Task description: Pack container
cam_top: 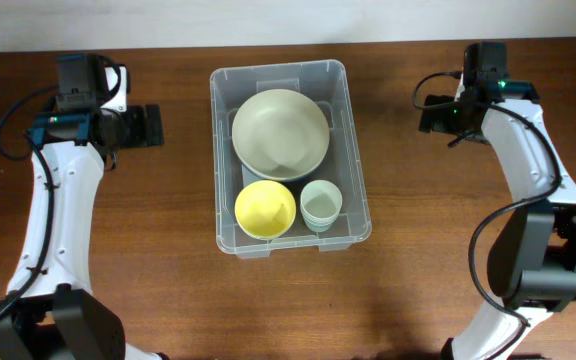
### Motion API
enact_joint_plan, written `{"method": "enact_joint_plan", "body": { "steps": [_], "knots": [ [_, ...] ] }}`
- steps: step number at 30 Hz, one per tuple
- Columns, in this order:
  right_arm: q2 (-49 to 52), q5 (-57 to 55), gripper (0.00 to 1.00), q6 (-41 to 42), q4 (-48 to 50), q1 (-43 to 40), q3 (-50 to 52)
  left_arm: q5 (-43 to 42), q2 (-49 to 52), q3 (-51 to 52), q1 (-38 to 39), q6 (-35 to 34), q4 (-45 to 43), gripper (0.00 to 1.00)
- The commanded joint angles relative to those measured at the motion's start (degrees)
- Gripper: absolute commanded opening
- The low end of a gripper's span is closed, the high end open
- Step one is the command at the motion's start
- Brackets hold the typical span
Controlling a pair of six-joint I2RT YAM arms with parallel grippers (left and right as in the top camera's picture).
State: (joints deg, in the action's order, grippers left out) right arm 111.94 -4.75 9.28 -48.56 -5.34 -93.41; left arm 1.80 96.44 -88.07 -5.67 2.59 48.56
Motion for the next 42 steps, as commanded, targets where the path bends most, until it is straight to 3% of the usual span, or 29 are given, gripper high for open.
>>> {"method": "enact_joint_plan", "body": {
  "steps": [1, 4, 9, 13, 20, 23, 28, 42],
  "knots": [
    [-6.1, -0.9, 0.99, 0.7, -1.7, -0.3, -0.1, -2.1, -1.2, 0.0, -0.1, 1.4, 3.9, 0.99],
    [-9.8, -0.9, 0.99, 0.7, -3.5, -0.3, -0.1, -6.2, -3.3, 0.2, -0.1, 3.8, 5.2, 0.99],
    [-17.2, -0.9, 0.99, 0.7, -2.9, -0.2, 4.0, -6.1, -10.8, 5.1, -0.1, 3.7, 3.2, 1.00],
    [-28.7, -0.9, 0.99, 0.9, 4.4, -0.2, 17.7, -6.1, -21.2, 14.6, -0.1, 3.4, -1.2, 0.99],
    [-53.5, -0.9, 0.99, 0.9, 12.9, -0.2, 46.1, -4.7, -44.9, 34.2, -0.1, -3.8, -7.1, 0.99],
    [-64.5, -0.9, 0.99, 0.9, 12.4, -0.2, 54.8, -1.4, -55.0, 40.3, -0.1, -7.7, -6.4, 0.99],
    [-77.7, -0.9, 0.99, 0.9, 10.6, -0.3, 60.8, -0.5, -67.5, 47.3, -0.1, -9.4, -6.3, 0.99],
    [-76.5, -0.3, 0.99, 0.9, 10.9, -0.3, 60.8, -0.5, -68.4, 47.5, -0.1, -9.4, -5.9, 0.99]
  ]
}}
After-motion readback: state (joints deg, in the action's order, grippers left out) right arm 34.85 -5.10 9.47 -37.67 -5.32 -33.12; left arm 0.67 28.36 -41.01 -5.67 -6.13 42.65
